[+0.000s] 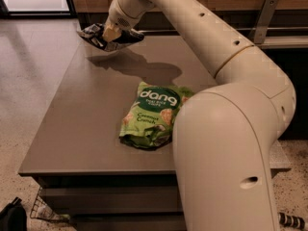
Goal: Pick blue chip bag
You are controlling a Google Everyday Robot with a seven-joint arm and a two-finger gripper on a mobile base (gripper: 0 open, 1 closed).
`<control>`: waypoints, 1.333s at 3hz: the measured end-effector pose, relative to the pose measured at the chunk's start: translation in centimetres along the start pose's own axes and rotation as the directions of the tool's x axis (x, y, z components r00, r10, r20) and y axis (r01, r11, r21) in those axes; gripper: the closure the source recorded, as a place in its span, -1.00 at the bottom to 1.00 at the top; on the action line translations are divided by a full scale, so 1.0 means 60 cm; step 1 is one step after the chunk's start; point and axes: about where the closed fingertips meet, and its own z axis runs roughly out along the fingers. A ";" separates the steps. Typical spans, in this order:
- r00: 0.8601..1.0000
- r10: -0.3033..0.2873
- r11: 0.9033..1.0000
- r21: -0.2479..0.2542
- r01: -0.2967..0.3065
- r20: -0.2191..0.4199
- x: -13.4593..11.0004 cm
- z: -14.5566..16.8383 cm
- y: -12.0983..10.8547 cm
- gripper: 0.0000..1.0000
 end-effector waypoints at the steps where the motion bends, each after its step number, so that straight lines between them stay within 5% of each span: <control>1: 0.999 -0.039 0.999 0.017 0.039 0.019 -0.027 -0.078 0.001 1.00; 4: 0.984 -0.155 0.979 0.148 0.141 0.083 -0.067 -0.267 0.059 1.00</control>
Offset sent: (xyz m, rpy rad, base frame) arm -0.0829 -0.0570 0.1267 0.0111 -0.1734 0.0473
